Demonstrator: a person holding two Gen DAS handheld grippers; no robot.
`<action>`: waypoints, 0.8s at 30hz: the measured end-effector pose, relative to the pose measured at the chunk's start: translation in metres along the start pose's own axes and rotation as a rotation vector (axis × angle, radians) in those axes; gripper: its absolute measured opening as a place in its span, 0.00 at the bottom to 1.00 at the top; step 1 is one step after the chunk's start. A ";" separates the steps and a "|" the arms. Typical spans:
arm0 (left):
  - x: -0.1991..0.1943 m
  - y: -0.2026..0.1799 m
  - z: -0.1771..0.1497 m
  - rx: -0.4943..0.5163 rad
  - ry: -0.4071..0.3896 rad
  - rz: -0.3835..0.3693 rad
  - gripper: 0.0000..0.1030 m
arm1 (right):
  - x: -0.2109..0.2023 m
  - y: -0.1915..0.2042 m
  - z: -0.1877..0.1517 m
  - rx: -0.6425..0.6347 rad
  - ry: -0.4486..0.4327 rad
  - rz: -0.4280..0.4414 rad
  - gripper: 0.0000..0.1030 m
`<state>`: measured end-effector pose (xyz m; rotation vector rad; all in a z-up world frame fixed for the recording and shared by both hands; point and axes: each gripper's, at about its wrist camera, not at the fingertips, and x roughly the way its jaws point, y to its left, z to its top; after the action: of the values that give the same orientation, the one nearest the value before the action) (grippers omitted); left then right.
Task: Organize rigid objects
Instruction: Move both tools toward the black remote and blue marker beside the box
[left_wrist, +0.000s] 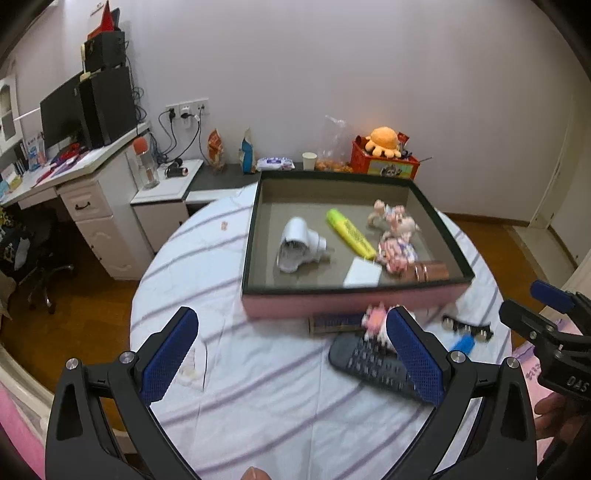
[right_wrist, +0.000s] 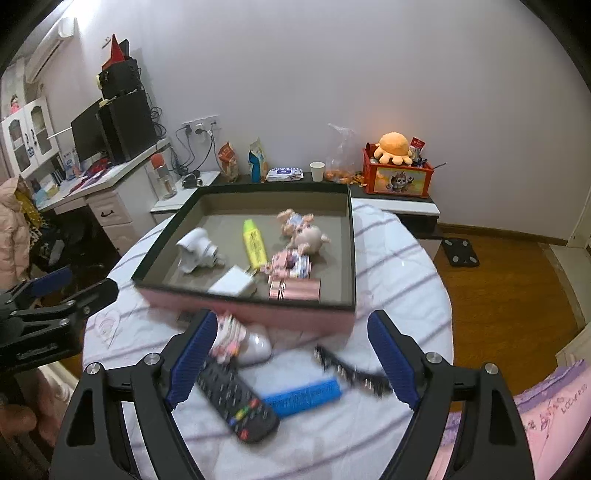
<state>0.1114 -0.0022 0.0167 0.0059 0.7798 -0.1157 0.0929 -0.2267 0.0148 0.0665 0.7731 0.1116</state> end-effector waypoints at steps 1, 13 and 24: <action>-0.001 0.000 -0.006 0.000 0.008 -0.003 1.00 | -0.003 0.000 -0.007 0.002 0.006 0.001 0.85; -0.012 -0.009 -0.039 0.002 0.044 -0.016 1.00 | -0.006 -0.007 -0.046 0.045 0.053 -0.002 0.88; -0.011 -0.011 -0.047 0.001 0.066 -0.020 1.00 | -0.003 -0.006 -0.052 0.035 0.071 0.003 0.90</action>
<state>0.0696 -0.0097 -0.0079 0.0023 0.8464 -0.1356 0.0546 -0.2323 -0.0213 0.0971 0.8457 0.1038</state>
